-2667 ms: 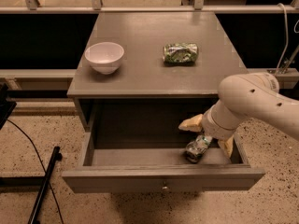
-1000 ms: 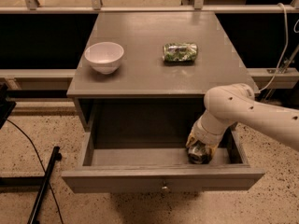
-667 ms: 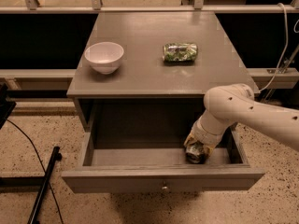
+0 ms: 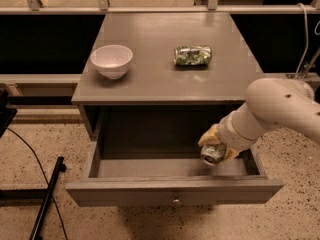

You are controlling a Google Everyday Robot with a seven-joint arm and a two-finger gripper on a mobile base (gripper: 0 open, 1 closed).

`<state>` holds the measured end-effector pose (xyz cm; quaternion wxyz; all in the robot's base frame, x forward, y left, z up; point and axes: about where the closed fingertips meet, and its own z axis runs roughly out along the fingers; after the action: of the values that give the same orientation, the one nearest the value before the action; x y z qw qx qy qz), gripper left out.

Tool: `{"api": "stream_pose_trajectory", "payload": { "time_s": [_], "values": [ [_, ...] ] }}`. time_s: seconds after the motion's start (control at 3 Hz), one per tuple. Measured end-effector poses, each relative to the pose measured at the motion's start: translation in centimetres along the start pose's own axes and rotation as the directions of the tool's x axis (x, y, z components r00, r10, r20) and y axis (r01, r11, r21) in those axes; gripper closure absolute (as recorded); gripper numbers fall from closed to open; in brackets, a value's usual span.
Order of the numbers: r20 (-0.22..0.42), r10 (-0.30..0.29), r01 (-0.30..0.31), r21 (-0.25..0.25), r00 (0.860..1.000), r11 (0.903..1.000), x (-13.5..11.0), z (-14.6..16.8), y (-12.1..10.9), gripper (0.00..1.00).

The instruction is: Pick 7up can from top drawer and place on counter

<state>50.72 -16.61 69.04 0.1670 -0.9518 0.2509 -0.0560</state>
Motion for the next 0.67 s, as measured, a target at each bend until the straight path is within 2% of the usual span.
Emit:
{"api": "stream_pose_trajectory", "payload": {
  "time_s": [0.33,0.67],
  "values": [
    [-0.067,-0.058,0.061,0.053,0.996,0.9967,-1.5,-5.7,-0.8,0.69],
    [-0.139,-0.101,0.108,0.048,0.985,0.9930,-1.9,-10.7,-1.7,0.67]
  ]
}}
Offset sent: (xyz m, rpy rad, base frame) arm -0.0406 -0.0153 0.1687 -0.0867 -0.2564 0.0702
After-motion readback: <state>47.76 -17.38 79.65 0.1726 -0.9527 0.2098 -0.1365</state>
